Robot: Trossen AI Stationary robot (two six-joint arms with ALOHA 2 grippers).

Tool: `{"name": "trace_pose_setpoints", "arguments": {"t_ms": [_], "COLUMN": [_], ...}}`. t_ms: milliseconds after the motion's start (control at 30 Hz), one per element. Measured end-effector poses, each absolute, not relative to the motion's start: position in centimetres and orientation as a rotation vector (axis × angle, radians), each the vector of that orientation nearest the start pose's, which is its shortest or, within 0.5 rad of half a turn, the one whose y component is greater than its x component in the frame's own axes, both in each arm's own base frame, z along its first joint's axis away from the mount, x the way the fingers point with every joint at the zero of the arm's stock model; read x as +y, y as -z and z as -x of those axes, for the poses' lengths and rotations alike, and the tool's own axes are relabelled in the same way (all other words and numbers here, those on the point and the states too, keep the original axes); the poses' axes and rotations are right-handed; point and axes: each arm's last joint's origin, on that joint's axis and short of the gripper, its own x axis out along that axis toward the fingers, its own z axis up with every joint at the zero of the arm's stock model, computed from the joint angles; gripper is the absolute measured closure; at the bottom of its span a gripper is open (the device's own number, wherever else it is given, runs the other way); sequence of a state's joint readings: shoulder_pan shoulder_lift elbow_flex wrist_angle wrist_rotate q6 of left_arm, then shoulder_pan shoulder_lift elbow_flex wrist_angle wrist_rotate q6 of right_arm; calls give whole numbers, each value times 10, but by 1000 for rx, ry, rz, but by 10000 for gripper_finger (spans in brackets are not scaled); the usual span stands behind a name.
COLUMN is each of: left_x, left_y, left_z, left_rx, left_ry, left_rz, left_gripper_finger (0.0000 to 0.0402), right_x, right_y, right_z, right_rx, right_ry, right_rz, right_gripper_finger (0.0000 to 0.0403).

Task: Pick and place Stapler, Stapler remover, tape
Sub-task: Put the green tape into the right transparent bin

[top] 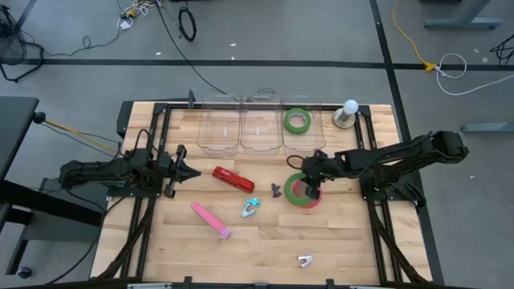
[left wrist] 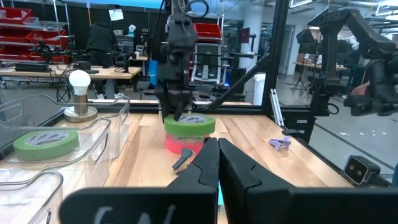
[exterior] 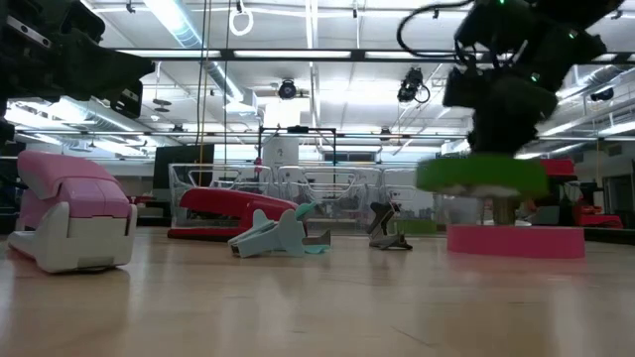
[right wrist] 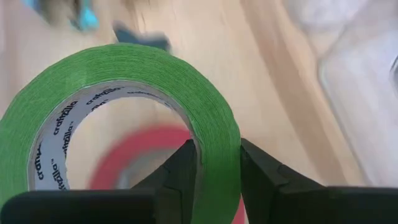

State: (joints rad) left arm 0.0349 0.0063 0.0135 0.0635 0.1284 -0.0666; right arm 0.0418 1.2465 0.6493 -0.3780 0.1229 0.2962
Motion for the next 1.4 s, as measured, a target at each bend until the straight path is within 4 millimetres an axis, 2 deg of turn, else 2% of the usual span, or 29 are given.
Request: {"name": "trace_pose_setpoints", "arguments": {"t_ms": [400,567,933,1200,1400], "left_x": [0,0,0,0,0], "left_y": [-174,-174,-174,-174,-174], "left_z": [-97,-97,-97,-97,-97], "left_rx": [-68,-68,-67,-67,-67], "left_ry": [95,95,96,96,96], "left_rz": [61,61,61,61,61], "left_gripper_finger": [399,399,399,399,399], "right_x": [-13,-28,-64,-104,-138], "right_y": [-262,-282,-284,-284,-284], "right_z": [-253,-255,-248,-233,-216], "right_rx": [795,762,777,784,799], "right_ry": [227,259,344,482,598], "right_rz": [-142,-137,-156,-151,-136], "right_gripper_finger": [302,302,302,302,302]}}
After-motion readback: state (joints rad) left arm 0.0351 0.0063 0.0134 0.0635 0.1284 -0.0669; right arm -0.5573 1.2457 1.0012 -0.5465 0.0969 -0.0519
